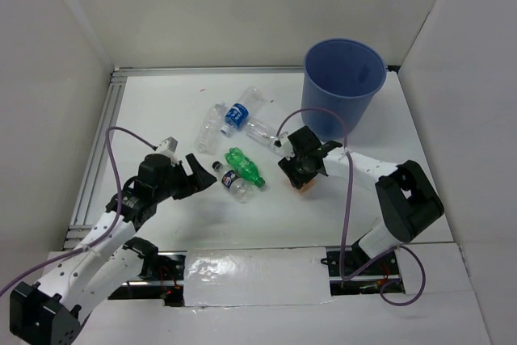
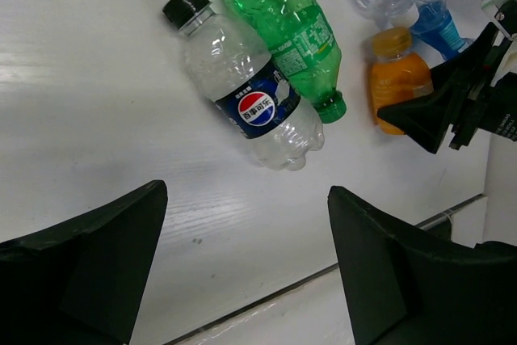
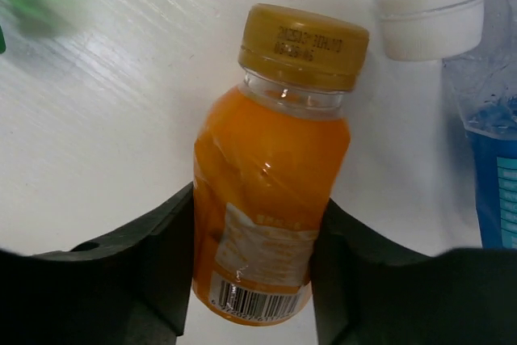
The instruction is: Put the plastic bottles in the bin
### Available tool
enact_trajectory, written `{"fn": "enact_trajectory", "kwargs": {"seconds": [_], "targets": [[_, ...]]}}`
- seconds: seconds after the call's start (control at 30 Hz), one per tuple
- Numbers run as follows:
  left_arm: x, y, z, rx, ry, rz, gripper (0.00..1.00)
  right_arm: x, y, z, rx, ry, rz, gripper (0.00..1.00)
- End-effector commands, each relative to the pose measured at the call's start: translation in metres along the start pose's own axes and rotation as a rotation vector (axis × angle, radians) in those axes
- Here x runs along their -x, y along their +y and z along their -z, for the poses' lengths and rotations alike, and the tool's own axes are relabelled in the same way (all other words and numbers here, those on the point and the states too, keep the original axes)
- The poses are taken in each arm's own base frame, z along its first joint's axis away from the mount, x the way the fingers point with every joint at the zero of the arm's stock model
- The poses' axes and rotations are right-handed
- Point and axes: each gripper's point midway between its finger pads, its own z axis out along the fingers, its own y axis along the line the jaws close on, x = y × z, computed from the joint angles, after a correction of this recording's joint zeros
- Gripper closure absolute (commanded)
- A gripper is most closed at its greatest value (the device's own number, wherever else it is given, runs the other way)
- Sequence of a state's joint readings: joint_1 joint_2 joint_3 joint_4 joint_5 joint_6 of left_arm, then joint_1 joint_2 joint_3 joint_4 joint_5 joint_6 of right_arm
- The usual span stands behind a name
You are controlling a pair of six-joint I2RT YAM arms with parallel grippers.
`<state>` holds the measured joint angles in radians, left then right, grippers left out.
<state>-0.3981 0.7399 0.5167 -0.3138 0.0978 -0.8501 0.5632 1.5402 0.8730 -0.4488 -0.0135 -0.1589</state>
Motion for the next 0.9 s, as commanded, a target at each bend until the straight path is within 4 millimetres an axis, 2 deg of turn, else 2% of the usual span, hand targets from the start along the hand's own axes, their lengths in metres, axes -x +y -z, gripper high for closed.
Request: {"fn": "enact_trajectory", "kwargs": {"seconds": [0.0,0.03,0.07,0.1,0.13,0.17,0.2,0.23,0.27,0.3,0.33,0.4,0.43,0.47,0.5,0.53,0.57,0.6,0.63,0.67,0.7,0.73,0.77,0.8,0.87], "targets": [[0.004,-0.020,-0.010,-0.072,-0.018,0.035,0.06,0.018,0.006,0.013,0.041,-0.072,0.051,0.68],[-0.003,-0.022,-0.012,-0.069,0.003,0.034,0.06,0.019,0.013,0.021,0.083,-0.069,0.070,0.68],[0.000,-0.027,-0.014,-0.074,-0.001,0.026,0.06,0.026,0.019,0.035,0.124,-0.107,0.100,0.70],[-0.003,-0.023,-0.021,-0.039,0.011,0.021,0.06,0.031,0.033,0.047,0.212,-0.144,0.169,0.70],[0.003,-0.031,-0.023,-0.040,0.001,0.014,0.06,0.044,0.038,0.062,0.247,-0.192,0.213,0.73],[-0.002,-0.033,-0.025,-0.025,0.022,0.000,0.04,0.043,0.045,0.075,0.293,-0.195,0.253,0.74],[-0.003,-0.031,-0.029,0.003,0.028,-0.008,0.04,0.054,0.053,0.097,0.341,-0.273,0.299,0.74],[-0.006,-0.030,-0.036,0.031,0.045,-0.016,0.04,0.072,0.052,0.116,0.335,-0.346,0.363,0.75],[-0.006,-0.038,-0.038,0.035,0.053,-0.014,0.04,0.084,0.048,0.131,0.321,-0.400,0.382,0.76],[-0.006,-0.034,-0.040,0.074,0.057,-0.012,0.04,0.096,0.047,0.149,0.300,-0.460,0.404,0.77],[-0.009,-0.034,-0.043,0.100,0.067,0.012,0.03,0.123,0.045,0.174,0.279,-0.548,0.426,0.77],[-0.016,-0.029,-0.049,0.153,0.094,0.029,0.03,0.155,0.033,0.200,0.232,-0.639,0.391,0.77],[-0.018,-0.033,-0.051,0.156,0.094,0.043,0.02,0.171,0.027,0.214,0.222,-0.683,0.343,0.77],[-0.021,-0.033,-0.053,0.165,0.098,0.054,0.02,0.195,0.010,0.241,0.162,-0.764,0.299,0.77],[-0.029,-0.033,-0.055,0.174,0.119,0.056,0.01,0.209,-0.001,0.253,0.121,-0.810,0.254,0.78],[-0.029,-0.032,-0.059,0.183,0.111,0.080,0.01,0.228,-0.023,0.262,0.038,-0.862,0.159,0.78],[-0.031,-0.036,-0.060,0.182,0.119,0.085,0.01,0.244,-0.044,0.283,-0.036,-0.921,0.104,0.78],[-0.030,-0.037,-0.063,0.186,0.121,0.085,0.01,0.255,-0.062,0.292,-0.090,-0.954,0.056,0.78],[-0.034,-0.037,-0.070,0.206,0.133,0.084,0.01,0.266,-0.099,0.285,-0.173,-0.934,-0.047,0.78],[-0.036,-0.036,-0.074,0.219,0.141,0.082,0.01,0.269,-0.115,0.303,-0.217,-0.968,-0.085,0.78],[-0.040,-0.036,-0.078,0.229,0.156,0.074,0.01,0.273,-0.131,0.304,-0.246,-0.969,-0.116,0.78],[-0.044,-0.029,-0.082,0.255,0.162,0.069,0.01,0.274,-0.150,0.284,-0.270,-0.918,-0.159,0.78],[-0.047,-0.025,-0.089,0.279,0.178,0.066,0.01,0.280,-0.163,0.292,-0.291,-0.937,-0.179,0.78],[-0.048,-0.028,-0.093,0.281,0.174,0.058,0.01,0.275,-0.186,0.275,-0.323,-0.893,-0.215,0.78],[-0.051,-0.024,-0.099,0.300,0.186,0.054,0.01,0.271,-0.201,0.262,-0.320,-0.848,-0.226,0.73]]}}
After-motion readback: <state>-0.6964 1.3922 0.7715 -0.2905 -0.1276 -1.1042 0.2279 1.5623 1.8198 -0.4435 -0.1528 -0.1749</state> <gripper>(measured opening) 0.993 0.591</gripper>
